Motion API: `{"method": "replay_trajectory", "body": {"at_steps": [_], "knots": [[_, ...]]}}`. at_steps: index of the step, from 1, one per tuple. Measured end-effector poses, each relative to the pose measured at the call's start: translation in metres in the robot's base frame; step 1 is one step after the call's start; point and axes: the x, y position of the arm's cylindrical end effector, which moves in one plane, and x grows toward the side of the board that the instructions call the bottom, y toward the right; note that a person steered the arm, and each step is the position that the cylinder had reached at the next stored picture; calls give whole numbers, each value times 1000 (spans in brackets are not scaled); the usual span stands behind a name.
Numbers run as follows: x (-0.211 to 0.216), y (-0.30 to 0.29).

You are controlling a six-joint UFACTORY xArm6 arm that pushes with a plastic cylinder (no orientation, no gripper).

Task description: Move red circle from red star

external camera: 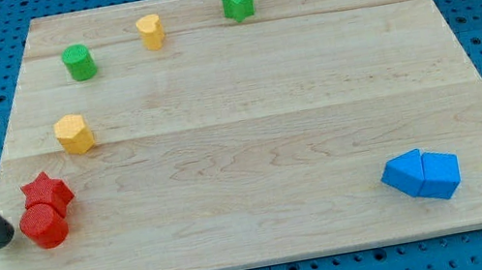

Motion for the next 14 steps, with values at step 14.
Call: {"method": "replay_trajectory", "body": {"at_steps": [14], "knots": [[20,100]]}}
